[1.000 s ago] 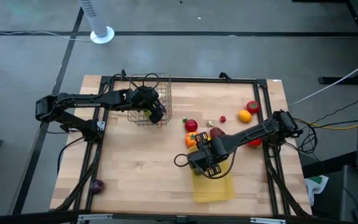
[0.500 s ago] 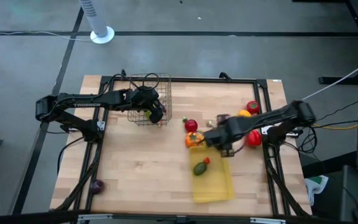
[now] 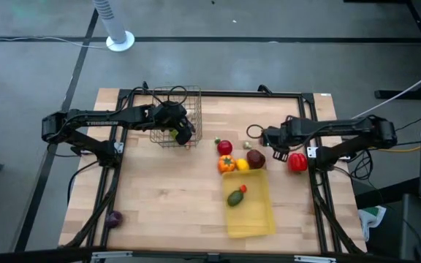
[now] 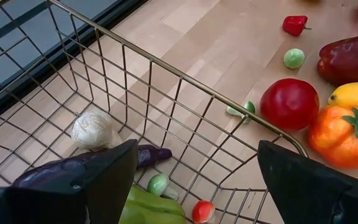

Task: Sort produce into baskets
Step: Put the right lemon into the yellow bin

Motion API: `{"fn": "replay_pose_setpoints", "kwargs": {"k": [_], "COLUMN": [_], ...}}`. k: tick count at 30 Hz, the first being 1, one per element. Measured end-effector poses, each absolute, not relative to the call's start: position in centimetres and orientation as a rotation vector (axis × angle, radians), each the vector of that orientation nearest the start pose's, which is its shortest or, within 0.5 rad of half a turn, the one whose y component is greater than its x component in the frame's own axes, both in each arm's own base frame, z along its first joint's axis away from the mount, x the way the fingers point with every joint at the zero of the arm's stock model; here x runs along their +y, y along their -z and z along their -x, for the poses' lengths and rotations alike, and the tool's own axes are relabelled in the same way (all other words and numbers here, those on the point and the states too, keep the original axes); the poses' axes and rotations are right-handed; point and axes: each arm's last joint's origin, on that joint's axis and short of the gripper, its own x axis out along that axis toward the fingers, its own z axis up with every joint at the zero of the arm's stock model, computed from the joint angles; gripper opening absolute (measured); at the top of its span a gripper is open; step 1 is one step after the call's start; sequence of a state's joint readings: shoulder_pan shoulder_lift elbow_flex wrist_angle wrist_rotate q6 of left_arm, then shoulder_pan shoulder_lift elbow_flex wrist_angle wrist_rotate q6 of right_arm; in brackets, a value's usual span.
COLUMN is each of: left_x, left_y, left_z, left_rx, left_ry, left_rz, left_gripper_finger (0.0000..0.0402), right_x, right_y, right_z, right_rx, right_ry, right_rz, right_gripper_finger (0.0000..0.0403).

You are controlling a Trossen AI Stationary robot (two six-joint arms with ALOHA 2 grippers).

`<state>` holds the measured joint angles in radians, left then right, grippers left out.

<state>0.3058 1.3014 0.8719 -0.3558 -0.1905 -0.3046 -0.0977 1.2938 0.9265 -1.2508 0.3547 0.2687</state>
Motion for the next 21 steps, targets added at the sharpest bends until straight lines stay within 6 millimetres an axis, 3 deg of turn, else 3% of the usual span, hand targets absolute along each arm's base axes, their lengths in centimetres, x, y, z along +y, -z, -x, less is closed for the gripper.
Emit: {"fn": "replay_pose_setpoints", "kwargs": {"k": [5, 15, 21], "left_x": [8.5, 8.5, 8.5], "left_y": [-24.2, -24.2, -24.2], "left_z": [-25.1, -25.2, -25.2], "left_rx": [0.714, 0.715, 0.715], "left_ry": [-0.588, -0.588, -0.588], "left_rz": [0.329, 0.328, 0.328], "left_gripper_finger": [0.0328, 0.0328, 0.0328], "right_x": [-4.1, -7.4, -8.1], "right_y": [-22.4, -22.4, -22.4], "right_z": [-18.9, -17.9, -18.1], "right_rx": [1.576, 1.593, 1.556], "right_ry": [0.550, 0.625, 0.627], "right_rz": [-0.058, -0.147, -0.183], "right_gripper_finger": [0.0258, 0.0393, 0.0370]}}
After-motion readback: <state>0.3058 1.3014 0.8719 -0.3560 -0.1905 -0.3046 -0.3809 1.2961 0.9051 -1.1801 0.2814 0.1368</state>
